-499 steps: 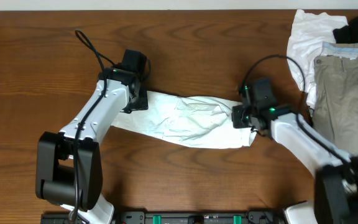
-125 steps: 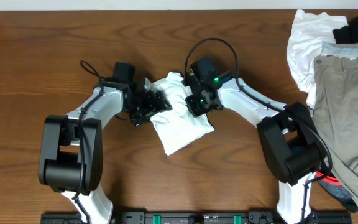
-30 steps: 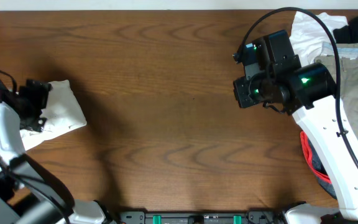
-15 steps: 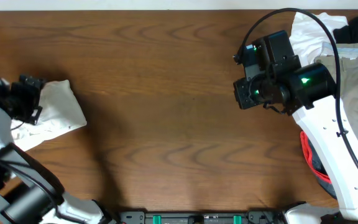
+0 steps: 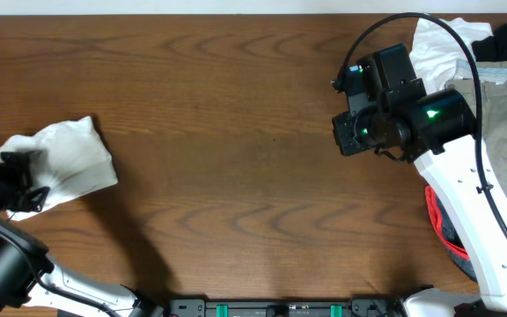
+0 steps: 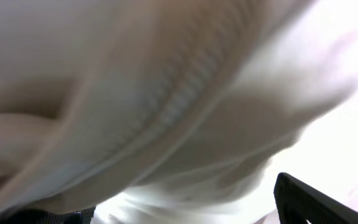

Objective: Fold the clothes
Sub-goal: 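Lower the bundle onto the table and open the left gripper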

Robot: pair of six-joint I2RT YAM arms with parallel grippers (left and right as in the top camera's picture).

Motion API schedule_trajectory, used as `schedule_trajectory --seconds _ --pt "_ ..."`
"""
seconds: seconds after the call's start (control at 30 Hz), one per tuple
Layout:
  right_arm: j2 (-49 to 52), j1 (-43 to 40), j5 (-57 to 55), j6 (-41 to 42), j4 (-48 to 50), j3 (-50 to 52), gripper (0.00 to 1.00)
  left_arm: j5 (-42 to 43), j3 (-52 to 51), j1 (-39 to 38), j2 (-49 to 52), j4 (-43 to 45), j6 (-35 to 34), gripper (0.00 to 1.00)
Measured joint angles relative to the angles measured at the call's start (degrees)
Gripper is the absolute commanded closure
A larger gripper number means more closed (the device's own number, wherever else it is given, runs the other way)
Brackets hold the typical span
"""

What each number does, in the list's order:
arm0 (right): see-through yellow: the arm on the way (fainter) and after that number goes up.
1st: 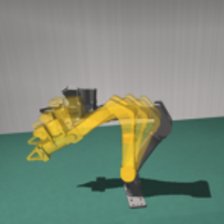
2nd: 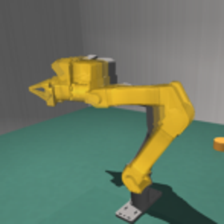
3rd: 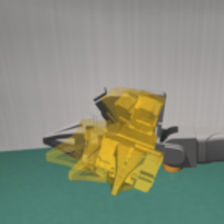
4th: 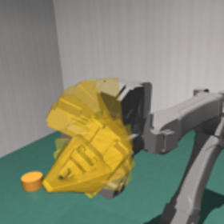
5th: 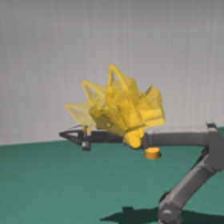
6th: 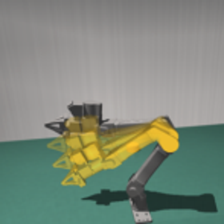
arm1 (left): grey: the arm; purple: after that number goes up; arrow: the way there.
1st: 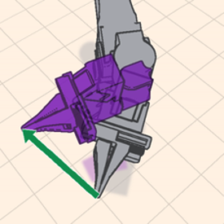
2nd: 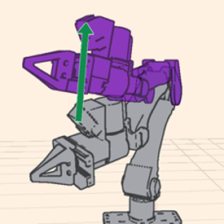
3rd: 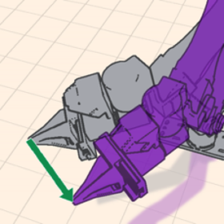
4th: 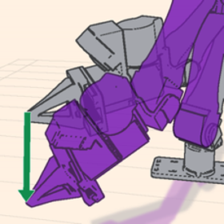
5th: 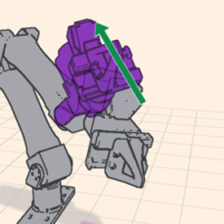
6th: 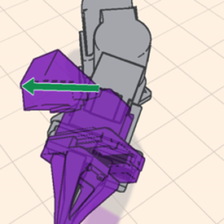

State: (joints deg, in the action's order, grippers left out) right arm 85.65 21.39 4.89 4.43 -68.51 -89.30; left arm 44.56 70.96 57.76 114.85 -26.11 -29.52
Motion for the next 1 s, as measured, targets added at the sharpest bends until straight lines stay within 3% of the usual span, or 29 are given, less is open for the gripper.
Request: schedule_trajectory --seconds 0.23,0.53,0.83,1.0 --pt "0.00 -0.04 -0.02 0.00 0.63 0.00 0.85 3.98 -0.07 1.70 0.68 4.31 0.37 0.09" --pt "0.00 -0.04 -0.85 -0.37 1.16 0.00 0.74 11.80 -0.28 -2.80 -0.11 8.79 3.72 0.08" --pt "0.00 -0.04 -0.94 -0.39 1.49 0.00 0.73 12.52 -0.70 -8.11 -17.14 12.35 6.91 0.01" --pt "0.00 -0.04 -1.07 -0.42 2.40 0.00 0.55 12.31 -0.70 -11.45 -25.18 11.43 7.63 0.02"
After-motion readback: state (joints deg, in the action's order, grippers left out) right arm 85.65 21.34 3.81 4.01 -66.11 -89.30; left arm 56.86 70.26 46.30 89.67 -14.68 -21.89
